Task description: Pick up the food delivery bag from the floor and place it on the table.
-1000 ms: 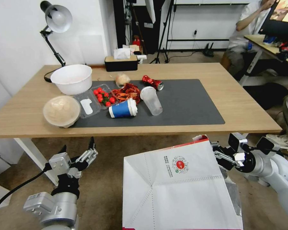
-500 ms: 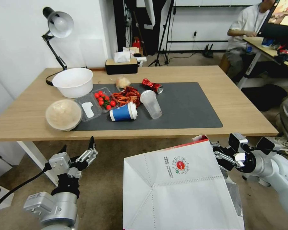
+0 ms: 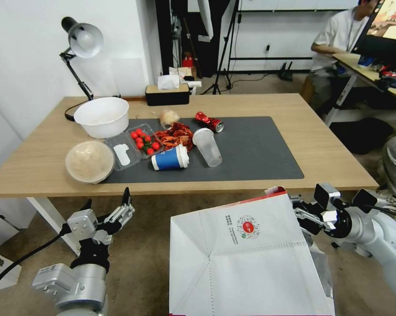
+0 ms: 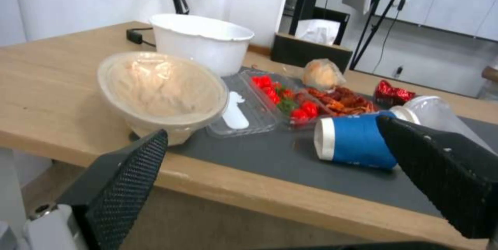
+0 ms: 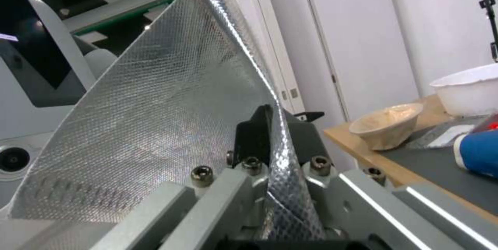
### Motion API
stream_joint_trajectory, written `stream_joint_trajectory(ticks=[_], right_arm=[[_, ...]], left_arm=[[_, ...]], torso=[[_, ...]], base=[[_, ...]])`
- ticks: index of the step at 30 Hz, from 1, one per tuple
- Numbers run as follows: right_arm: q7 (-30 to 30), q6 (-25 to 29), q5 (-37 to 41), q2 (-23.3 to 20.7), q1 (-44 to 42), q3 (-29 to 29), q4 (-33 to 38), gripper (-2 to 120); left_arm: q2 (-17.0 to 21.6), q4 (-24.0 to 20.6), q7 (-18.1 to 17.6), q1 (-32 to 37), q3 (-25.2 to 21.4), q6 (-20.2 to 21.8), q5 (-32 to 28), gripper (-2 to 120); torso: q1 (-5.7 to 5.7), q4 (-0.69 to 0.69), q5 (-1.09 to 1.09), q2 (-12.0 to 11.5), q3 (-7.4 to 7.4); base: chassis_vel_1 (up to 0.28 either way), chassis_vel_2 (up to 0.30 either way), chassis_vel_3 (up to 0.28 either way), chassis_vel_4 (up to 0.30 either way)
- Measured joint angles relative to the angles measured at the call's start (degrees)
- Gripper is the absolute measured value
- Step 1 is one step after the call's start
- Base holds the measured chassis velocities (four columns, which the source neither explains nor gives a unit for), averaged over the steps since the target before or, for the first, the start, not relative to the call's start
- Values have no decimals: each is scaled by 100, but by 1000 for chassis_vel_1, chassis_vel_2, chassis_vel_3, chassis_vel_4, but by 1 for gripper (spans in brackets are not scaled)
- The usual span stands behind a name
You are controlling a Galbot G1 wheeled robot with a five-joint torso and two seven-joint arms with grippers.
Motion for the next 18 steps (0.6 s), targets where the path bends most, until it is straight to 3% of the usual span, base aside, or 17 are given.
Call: stream_joint_trajectory(ticks=[11,18], right_arm=[[21,6,1,8,10,-3,-13,0],[810,189,480,-53,36,134,281,0]], left_arm=[[26,51,51,-12,-3,-133,16,100],[27,101,25,-5,-17,-259,51,100]], torso=[[28,-1,0,67,41],[14,0,0,36,23]], base=[[0,0,0,0],[0,0,0,0]])
